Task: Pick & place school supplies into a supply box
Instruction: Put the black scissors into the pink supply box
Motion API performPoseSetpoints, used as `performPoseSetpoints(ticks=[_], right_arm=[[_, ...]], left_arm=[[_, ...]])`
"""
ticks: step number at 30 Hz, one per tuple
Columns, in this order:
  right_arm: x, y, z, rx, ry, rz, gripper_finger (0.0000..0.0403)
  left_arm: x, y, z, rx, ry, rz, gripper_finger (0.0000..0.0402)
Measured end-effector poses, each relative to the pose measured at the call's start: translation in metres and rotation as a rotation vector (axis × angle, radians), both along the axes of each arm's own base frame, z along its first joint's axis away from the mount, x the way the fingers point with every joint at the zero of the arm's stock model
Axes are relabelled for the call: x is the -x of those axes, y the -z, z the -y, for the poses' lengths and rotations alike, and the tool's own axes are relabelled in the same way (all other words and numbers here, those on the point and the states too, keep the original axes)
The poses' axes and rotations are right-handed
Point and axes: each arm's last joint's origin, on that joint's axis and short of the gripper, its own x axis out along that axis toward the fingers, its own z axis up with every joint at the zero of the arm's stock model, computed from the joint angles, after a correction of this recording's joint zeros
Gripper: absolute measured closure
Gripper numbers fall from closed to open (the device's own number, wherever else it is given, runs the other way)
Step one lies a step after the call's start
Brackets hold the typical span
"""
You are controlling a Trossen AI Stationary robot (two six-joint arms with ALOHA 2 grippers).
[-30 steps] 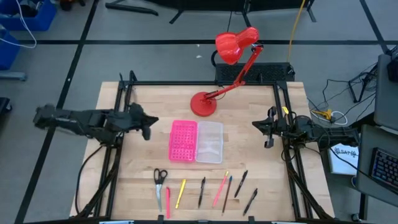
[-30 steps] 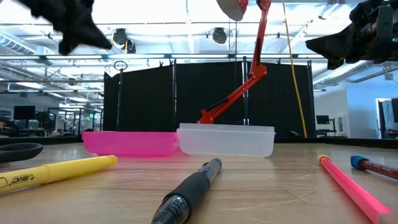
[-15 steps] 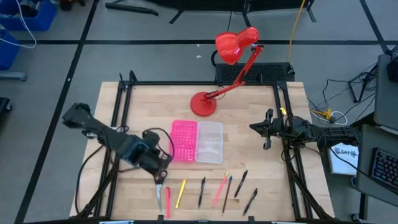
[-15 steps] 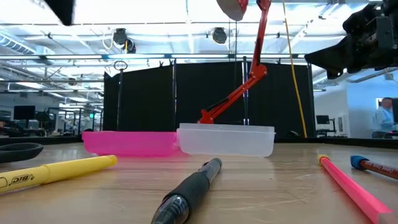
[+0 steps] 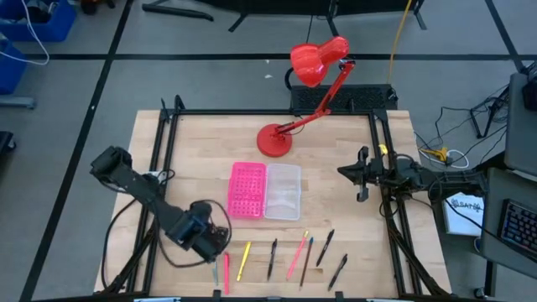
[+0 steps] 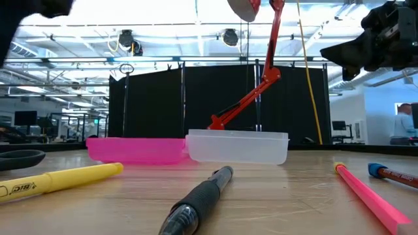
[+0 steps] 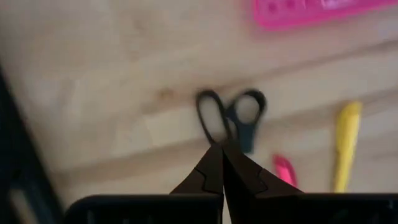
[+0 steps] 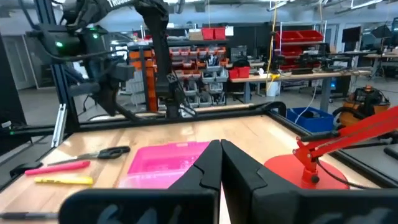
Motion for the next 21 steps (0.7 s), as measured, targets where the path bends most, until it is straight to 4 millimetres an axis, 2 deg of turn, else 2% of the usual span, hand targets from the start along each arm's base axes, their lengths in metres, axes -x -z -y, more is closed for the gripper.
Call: performPoseSetpoints(ticks=[4,7,15,21], right_arm=[[0.0,0.003,-0.001,0.003,-0.048,-0.028,0.0403],[-0.001,0.004,-0.002,0.004,-0.068,-0.04,0.0403],[-0.001,0.006,-0.002,0.004,-0.074,-0.065,0.0403],[-0.001,0.005,-0.002,0.035,-0.071,-0.061,0.0403]], left_arm=[[0.002,0.017,0.009,0.016,-0.062,0.081,0.0358],[0.0,0.022,0.011,0.018,-0.069,0.136,0.0324],[-0.005,0.032,-0.007,-0.001,-0.3,0.124,0.0222],[-0.014,0.033,-0.018,0.001,-0.285,0.117,0.02]])
